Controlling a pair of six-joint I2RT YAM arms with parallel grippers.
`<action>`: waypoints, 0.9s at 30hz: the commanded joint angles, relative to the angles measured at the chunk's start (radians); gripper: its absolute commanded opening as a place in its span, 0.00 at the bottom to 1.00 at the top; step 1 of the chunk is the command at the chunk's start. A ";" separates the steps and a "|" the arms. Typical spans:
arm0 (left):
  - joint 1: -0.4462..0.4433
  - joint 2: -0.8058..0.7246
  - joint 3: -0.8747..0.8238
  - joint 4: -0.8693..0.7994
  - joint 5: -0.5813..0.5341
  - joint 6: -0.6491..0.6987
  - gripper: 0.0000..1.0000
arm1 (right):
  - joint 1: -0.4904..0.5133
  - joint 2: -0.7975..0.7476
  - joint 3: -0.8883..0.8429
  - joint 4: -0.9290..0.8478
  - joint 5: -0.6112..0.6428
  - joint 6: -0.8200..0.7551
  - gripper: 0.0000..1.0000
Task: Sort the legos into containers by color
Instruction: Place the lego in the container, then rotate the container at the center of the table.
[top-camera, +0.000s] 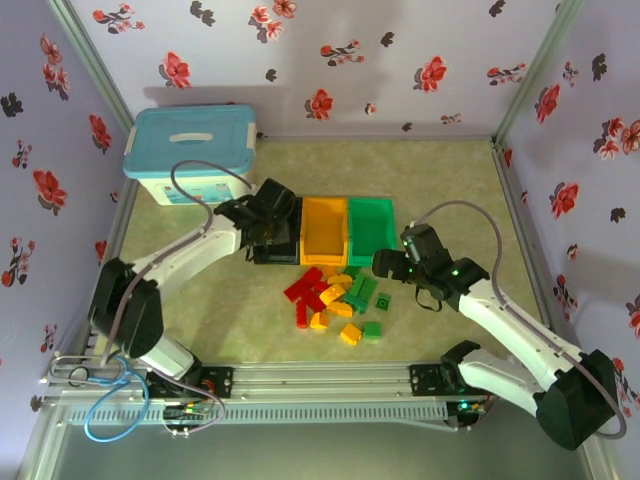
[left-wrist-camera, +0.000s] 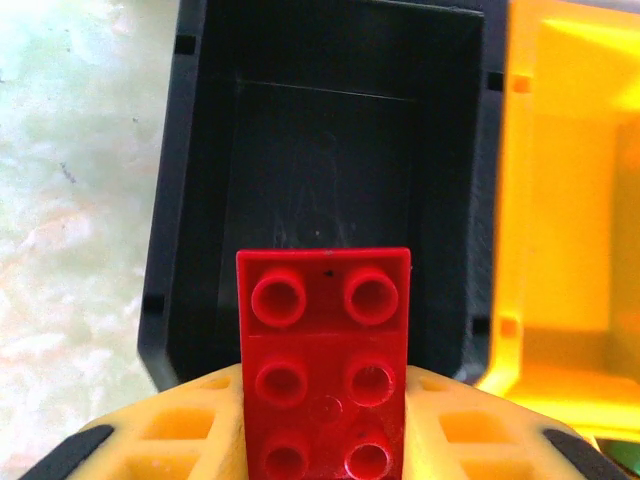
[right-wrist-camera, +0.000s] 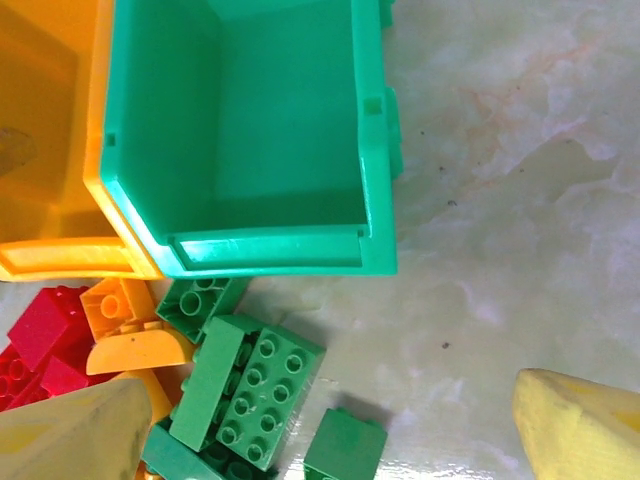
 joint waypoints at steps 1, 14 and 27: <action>0.034 0.072 0.062 0.005 0.046 0.078 0.23 | 0.007 0.003 -0.014 -0.038 0.034 0.027 0.93; 0.046 0.043 0.104 -0.001 0.063 0.090 0.70 | -0.004 0.184 0.066 -0.102 0.127 -0.001 0.90; 0.044 -0.364 -0.226 0.067 0.063 0.002 0.69 | -0.107 0.497 0.164 -0.001 0.081 -0.066 0.82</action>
